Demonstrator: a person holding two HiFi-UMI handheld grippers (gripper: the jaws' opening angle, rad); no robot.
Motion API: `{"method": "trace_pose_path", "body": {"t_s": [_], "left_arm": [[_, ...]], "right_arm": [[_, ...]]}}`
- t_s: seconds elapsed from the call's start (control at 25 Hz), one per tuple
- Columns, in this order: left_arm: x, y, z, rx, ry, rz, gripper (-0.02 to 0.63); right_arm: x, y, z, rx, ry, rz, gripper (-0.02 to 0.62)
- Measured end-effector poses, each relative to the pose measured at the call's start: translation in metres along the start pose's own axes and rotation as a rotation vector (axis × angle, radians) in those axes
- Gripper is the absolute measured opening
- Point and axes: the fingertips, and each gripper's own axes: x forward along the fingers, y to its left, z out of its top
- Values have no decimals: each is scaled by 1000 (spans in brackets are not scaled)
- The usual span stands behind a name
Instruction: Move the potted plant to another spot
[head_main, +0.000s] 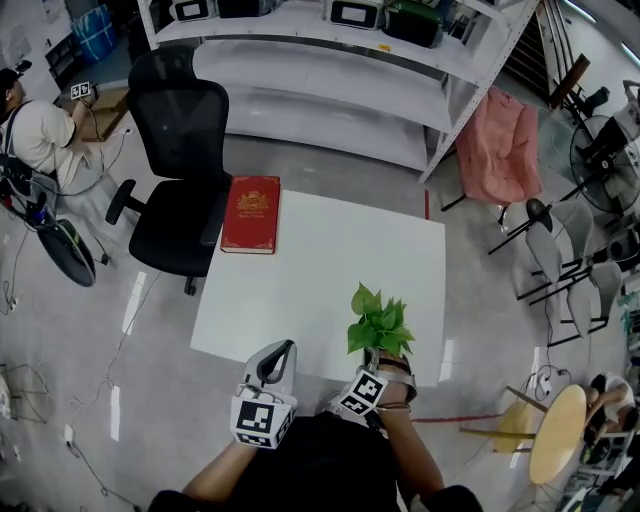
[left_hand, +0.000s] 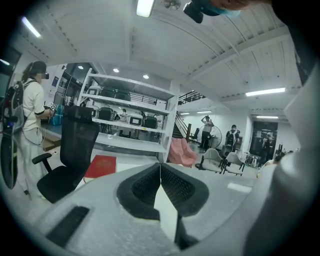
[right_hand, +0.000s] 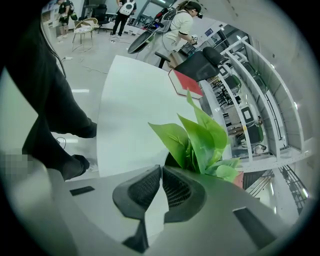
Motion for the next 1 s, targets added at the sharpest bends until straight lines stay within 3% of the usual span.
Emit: {"method": "trace_pose_path", "body": {"t_s": [1.0], "left_arm": [[-40,159,13,-54,-35,202,17]], "right_arm": [[17,-4,207,-203,-195,30,23]]}}
